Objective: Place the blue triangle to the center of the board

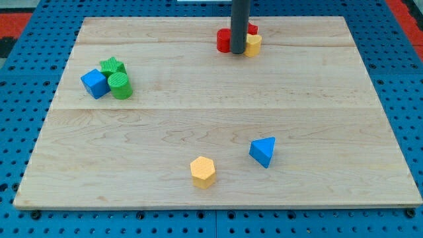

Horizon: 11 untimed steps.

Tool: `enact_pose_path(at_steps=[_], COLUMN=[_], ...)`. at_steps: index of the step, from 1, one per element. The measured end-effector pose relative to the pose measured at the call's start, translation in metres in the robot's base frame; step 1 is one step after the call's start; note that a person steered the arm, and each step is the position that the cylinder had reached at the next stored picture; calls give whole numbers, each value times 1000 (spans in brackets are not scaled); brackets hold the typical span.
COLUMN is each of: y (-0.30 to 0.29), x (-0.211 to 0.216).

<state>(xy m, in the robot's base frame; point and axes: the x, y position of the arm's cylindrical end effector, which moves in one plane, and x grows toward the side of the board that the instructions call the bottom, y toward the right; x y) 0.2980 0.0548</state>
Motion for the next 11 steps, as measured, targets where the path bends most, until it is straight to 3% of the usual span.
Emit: enact_pose_path(at_steps=[1, 2, 3, 4, 5, 7, 9, 10, 11], y=[13, 85, 151, 133, 81, 65, 22, 27, 38], x=[62, 98, 181, 266, 250, 281, 202, 205, 240])
